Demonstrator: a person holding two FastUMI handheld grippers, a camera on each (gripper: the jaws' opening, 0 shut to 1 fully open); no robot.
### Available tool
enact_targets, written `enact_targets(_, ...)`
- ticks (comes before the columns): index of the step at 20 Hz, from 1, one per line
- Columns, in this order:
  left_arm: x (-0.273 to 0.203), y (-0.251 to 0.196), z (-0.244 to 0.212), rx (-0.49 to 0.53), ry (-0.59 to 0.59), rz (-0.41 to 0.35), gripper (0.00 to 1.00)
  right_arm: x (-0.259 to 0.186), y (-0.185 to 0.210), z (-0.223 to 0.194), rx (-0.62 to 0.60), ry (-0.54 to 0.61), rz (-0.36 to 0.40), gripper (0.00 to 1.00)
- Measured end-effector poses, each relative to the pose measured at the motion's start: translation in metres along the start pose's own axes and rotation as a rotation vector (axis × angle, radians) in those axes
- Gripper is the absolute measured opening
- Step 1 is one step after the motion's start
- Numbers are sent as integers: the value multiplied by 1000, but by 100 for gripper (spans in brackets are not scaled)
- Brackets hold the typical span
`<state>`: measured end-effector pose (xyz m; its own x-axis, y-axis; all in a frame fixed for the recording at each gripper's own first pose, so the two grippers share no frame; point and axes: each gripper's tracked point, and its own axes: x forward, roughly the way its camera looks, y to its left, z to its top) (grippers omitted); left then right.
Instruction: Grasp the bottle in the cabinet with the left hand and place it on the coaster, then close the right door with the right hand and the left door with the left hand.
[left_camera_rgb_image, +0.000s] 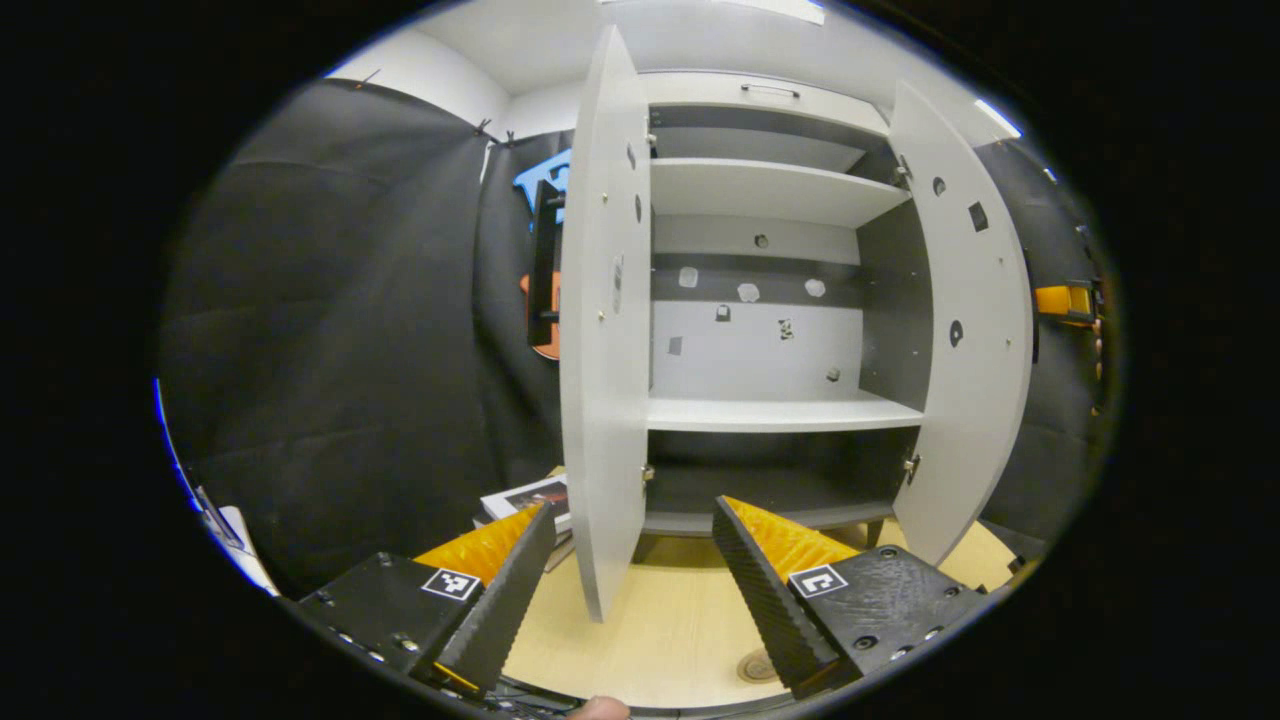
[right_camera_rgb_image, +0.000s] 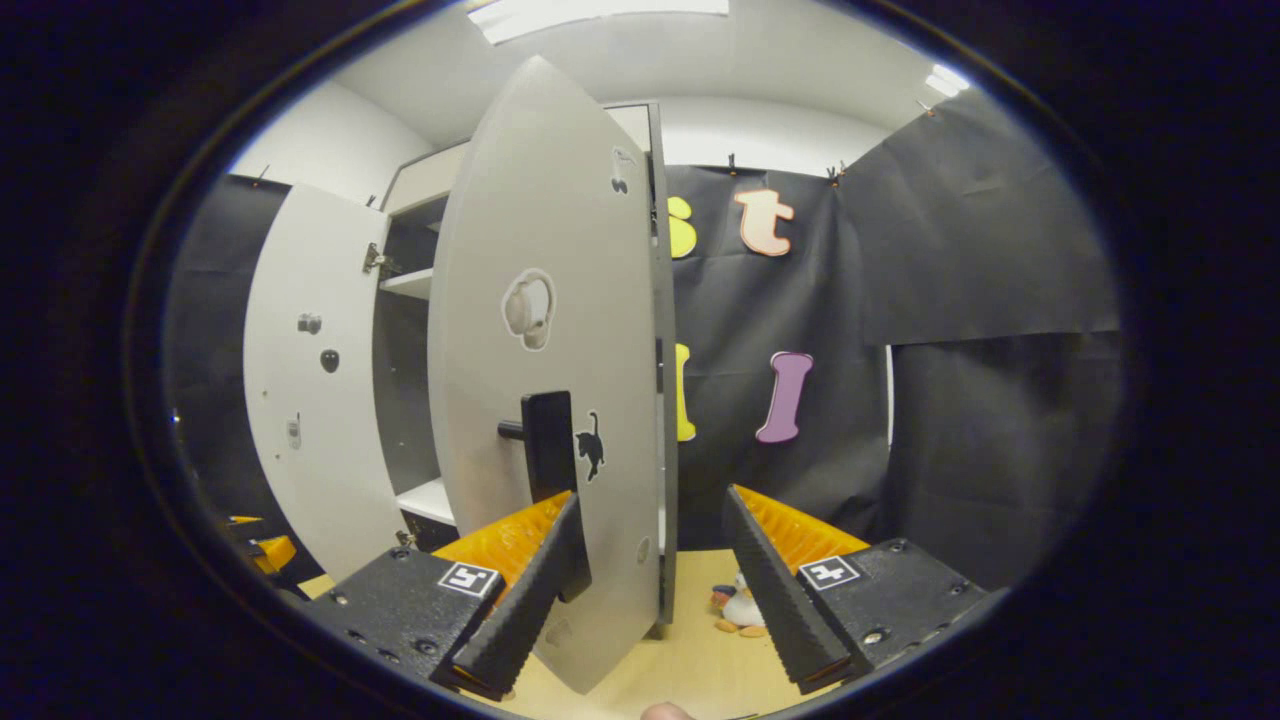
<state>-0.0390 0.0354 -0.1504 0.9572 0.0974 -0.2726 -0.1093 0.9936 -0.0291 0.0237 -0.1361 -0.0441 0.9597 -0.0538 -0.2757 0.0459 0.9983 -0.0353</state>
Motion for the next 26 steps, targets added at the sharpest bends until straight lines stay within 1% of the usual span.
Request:
enact_targets(1,-2,5,2,-2,-2,14,100,2,6,0,-1,1,12,95)
enact_targets(2,-4,9,4,-5,-5,23,92,4,11,0,-6,0,25,94)
enact_targets(4,-3,16,7,-12,-8,43,100,10,19,-1,-17,0,36,94)
enact_targets(6,-3,25,11,-21,-20,63,100,18,24,0,-9,-9,35,94)
enact_targets(8,-4,33,8,-34,-17,80,98,25,35,-3,23,-10,57,94)
enact_targets(9,-4,36,5,-39,-10,91,96,27,40,-4,38,-5,68,89)
enact_targets(10,-4,39,5,-41,-9,94,98,30,45,-4,46,-5,80,89)
enact_targets(11,-2,42,7,-41,-12,98,100,33,50,-4,49,-3,91,94)
enact_targets(14,3,54,20,-37,-34,110,100,40,73,-1,55,-7,142,95)
enact_targets(15,5,59,22,-36,-40,115,96,42,82,0,52,-13,161,94)
enact_targets(17,9,68,20,-39,-28,130,100,42,87,-6,36,-8,154,95)
enact_targets(18,11,71,22,-38,-27,130,97,41,88,-9,32,-5,150,95)
enact_targets(19,14,75,25,-36,-29,132,100,40,87,-10,31,-2,142,95)
enact_targets(20,17,78,28,-35,-31,129,96,39,85,-12,31,3,134,95)
enact_targets(21,21,81,32,-37,-33,127,100,37,85,-14,32,5,122,95)
enact_targets(22,25,85,32,-41,-29,133,100,32,83,-16,33,3,112,95)
enact_targets(23,29,90,31,-46,-18,139,96,27,79,-18,33,-2,97,95)
enact_targets(26,39,102,43,-72,-18,148,100,12,67,-28,27,2,46,95)
